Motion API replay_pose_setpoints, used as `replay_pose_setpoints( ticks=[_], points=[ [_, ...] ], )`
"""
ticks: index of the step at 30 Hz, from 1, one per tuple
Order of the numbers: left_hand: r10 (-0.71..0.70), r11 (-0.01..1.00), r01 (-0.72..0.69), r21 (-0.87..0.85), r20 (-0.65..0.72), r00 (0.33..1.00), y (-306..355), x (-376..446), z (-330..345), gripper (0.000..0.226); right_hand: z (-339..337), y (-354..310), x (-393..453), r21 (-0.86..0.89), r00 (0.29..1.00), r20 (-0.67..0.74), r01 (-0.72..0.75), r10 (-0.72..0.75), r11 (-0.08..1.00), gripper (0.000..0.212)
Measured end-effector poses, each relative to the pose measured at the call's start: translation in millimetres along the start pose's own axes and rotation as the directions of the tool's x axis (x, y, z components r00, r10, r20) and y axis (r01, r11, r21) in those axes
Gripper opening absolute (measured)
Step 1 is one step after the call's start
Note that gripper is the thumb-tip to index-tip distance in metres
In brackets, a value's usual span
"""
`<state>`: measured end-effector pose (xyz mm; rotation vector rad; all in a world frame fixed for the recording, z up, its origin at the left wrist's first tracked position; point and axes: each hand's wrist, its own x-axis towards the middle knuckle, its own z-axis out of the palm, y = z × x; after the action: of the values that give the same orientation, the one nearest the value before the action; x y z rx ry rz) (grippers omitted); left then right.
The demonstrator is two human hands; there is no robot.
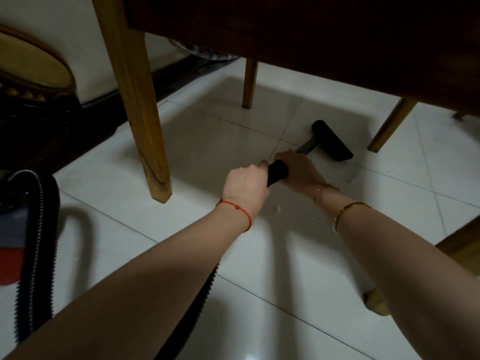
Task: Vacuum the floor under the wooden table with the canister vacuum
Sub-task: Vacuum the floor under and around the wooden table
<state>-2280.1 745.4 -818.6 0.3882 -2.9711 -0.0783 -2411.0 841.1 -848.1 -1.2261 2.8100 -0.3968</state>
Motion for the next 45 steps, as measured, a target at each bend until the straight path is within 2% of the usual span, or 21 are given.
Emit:
replay_pose_setpoints(
  ticks=[3,5,12,17,22,26,35,45],
  points=[
    [-0.016,0.999,0.016,0.028,-0.023,1.0,-16,-16,-7,0.029,0,-24,4,0.047,0.999,0.034,0.02,-0.022,0.999,0.003],
    [-0.028,0.999,0.029,0.042,-0.027,0.999,-29,-29,-12,0.028,2,-43,4,0.079,0.997,0.057,0.05,-0.054,0.996,0.005],
    [-0.076,0.996,0.08,0.046,-0.068,0.995,-80,-82,-28,0.027,11,-110,-5,0.109,0.962,0.034,0.264,-0.269,0.958,0.014],
    [-0.099,0.992,0.103,0.071,-0.064,0.993,-103,-121,-47,0.027,12,-153,-24,0.135,0.949,0.006,0.311,-0.314,0.941,0.015],
    [-0.109,0.989,0.112,0.093,-0.032,0.994,-118,-162,-70,0.026,14,-191,-48,0.162,0.937,-0.015,0.346,-0.349,0.924,0.025],
    [-0.096,0.992,0.096,0.083,0.002,0.995,-124,-193,-85,0.027,15,-212,-68,0.178,0.917,-0.012,0.394,-0.398,0.902,0.02],
    [-0.099,0.992,0.097,0.076,0.015,0.995,-127,-204,-106,0.028,-3,-228,-76,0.149,0.924,0.056,0.368,-0.379,0.918,0.018],
    [-0.091,0.992,0.092,0.085,-0.018,0.996,-116,-131,-75,0.027,-3,-179,-25,0.121,0.952,0.075,0.287,-0.297,0.95,0.017]
  ],
)
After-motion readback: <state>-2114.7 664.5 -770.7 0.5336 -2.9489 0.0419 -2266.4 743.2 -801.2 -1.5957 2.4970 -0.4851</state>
